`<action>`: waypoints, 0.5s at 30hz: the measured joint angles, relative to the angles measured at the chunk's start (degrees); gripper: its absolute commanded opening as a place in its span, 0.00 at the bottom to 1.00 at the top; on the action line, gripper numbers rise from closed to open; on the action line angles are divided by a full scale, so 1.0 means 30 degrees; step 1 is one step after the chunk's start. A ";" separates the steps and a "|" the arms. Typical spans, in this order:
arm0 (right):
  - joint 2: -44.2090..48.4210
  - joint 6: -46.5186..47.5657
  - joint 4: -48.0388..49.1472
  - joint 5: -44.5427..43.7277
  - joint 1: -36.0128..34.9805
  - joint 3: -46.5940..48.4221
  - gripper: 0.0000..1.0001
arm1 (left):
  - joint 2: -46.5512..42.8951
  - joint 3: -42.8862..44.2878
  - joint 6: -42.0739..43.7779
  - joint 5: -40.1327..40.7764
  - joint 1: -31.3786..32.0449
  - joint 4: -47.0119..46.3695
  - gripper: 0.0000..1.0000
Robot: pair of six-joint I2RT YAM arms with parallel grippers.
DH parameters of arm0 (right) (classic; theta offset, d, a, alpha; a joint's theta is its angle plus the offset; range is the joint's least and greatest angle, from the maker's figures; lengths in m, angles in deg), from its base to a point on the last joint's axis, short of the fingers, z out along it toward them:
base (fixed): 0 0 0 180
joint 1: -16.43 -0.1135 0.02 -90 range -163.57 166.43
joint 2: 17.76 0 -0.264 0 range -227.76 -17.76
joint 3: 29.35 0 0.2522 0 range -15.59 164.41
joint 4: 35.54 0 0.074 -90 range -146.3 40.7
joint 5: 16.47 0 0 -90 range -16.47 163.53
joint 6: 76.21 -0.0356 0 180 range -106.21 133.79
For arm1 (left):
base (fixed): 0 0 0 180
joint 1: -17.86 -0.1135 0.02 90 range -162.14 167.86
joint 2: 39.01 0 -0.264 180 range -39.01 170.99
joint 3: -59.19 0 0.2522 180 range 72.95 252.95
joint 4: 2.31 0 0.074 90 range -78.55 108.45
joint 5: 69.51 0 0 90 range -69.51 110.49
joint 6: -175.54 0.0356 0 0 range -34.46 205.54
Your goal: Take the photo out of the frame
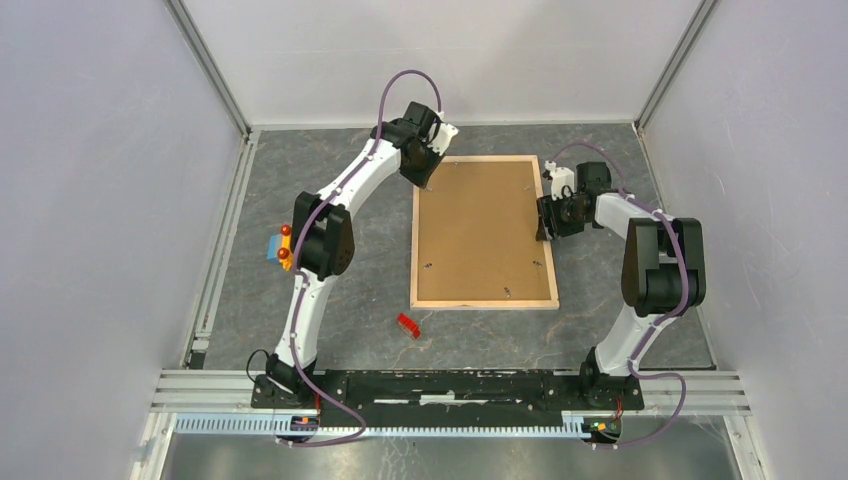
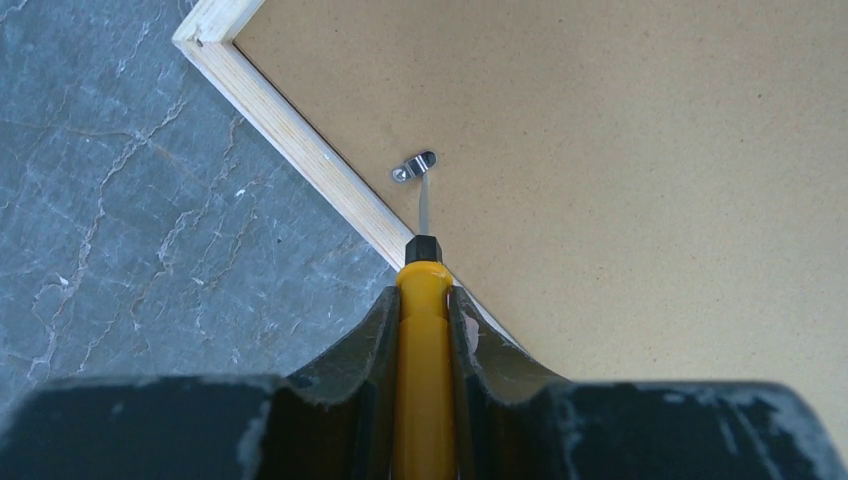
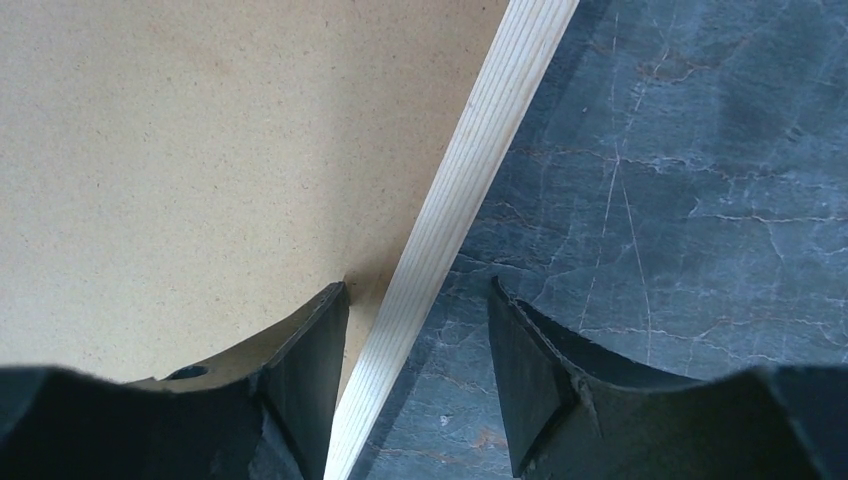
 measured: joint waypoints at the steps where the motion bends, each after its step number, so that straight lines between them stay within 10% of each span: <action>1: 0.0000 0.0000 0.0000 -0.0029 -0.0007 0.0000 0.57 | 0.0022 0.0029 -0.0073 -0.0015 -0.0007 -0.0036 0.02; 15: -0.0401 0.0794 -0.1370 -0.1552 -0.0911 0.1086 0.25 | -0.0903 -0.0219 -0.0386 -0.1632 -0.0073 0.0022 0.02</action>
